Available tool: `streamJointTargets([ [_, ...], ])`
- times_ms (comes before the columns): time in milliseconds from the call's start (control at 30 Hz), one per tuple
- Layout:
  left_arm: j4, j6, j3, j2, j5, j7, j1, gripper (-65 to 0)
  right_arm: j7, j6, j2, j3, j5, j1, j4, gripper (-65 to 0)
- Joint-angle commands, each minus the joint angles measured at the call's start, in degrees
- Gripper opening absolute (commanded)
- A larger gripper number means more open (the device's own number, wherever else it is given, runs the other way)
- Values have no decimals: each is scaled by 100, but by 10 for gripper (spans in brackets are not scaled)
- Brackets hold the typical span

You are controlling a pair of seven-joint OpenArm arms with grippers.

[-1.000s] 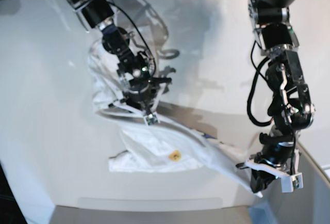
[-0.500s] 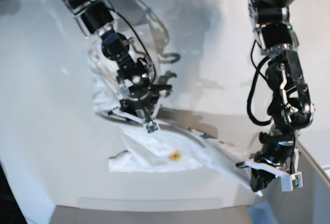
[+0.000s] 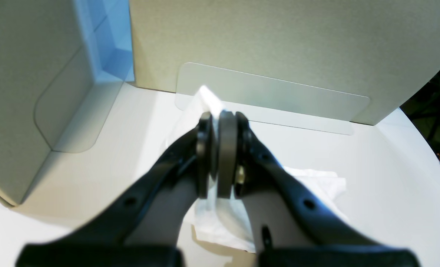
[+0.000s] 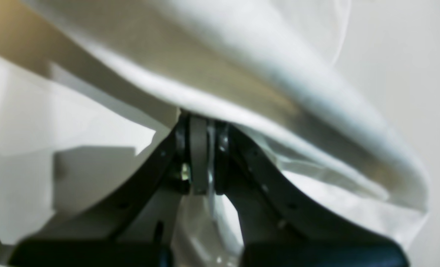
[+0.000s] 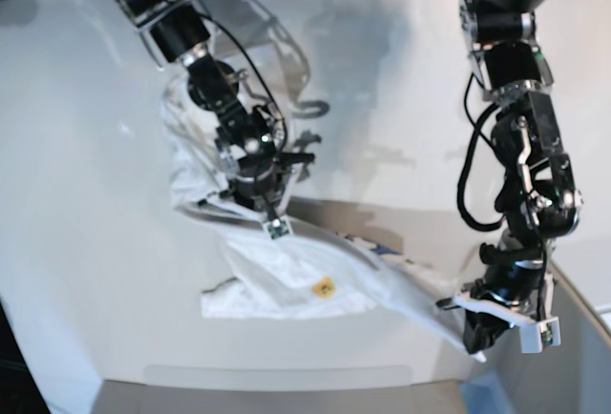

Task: Layout the t-shirt on the table in an organized manner, then fold the t-shirt properly
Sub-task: 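Hold the lifted shirt up with both grippers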

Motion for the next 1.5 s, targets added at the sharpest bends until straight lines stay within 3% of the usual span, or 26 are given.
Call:
streamJointTargets([
  [0, 96, -20, 2, -43, -11, -173, -169, -619, 74, -17, -42, 14, -48, -31, 242, -650],
  [167, 96, -20, -25, -43, -2, -165, -169, -619, 74, 1, -42, 14, -39, -532, 655, -642],
  [367, 88, -20, -7, -43, -2, -165, -169, -619, 65, 1, -42, 14, -39, -795, 910, -506],
  [500, 88, -20, 2, -43, -2, -165, -169, -619, 65, 1, -42, 5, -39, -1059, 1244, -469],
  [733, 96, -20, -16, -43, -2, -147, -152, -619, 65, 1, -42, 14, -48, -1182, 1402, -474],
  [1200, 105, -20, -33, -43, -11, -165, -55, -619, 65, -25, -24, 225, -74, -1094, 1376, -648],
  [1467, 105, -20, -42, -43, -11, -156, -46, -619, 74, 10, -24, 304, -57, -1147, 1446, -650],
])
